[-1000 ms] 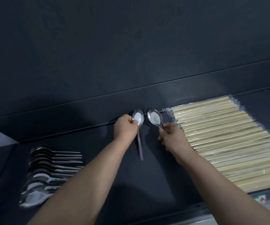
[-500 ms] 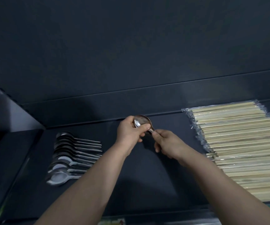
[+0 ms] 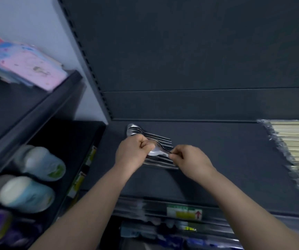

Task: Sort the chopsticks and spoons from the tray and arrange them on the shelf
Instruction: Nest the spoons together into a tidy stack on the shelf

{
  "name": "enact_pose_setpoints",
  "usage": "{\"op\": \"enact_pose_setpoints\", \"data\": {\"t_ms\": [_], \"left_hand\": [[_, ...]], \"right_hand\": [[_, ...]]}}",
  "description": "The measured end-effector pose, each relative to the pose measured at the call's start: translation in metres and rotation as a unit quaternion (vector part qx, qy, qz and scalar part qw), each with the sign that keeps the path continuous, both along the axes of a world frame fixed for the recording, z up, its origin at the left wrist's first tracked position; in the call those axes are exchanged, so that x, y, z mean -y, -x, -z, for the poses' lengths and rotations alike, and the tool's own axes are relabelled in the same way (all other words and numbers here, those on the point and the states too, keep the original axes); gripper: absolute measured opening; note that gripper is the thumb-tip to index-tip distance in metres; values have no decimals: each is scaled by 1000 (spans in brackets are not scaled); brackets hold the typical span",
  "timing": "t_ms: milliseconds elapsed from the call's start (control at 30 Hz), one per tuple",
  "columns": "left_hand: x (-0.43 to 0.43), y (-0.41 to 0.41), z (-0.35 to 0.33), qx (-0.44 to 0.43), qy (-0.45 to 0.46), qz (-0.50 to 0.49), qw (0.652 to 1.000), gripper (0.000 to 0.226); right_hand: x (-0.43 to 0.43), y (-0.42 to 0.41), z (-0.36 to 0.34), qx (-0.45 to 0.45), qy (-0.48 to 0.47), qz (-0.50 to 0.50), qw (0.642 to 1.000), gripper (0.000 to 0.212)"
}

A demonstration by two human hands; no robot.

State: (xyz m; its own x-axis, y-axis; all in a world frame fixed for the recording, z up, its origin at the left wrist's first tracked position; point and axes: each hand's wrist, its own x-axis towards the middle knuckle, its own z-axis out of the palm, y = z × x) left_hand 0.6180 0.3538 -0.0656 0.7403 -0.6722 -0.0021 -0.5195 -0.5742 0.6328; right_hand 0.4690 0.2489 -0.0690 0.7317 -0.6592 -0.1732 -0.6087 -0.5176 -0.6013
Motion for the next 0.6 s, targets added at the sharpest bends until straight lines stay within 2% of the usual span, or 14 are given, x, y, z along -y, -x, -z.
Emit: {"op": "enact_pose_setpoints", "data": {"t_ms": [233,467,600], "left_hand": [[-62,-29,21,35,-16,6,999,22],[-69,-35,42,148,-28,20,988,31],[-68,-46,47,159,-5,9,987,45]], "right_hand": [[-59,-31,12,-36,143,3,989,17],[-76,-40,34,-62,249,33,966,20],[-71,-49,43,-29,291,35,956,21]]}}
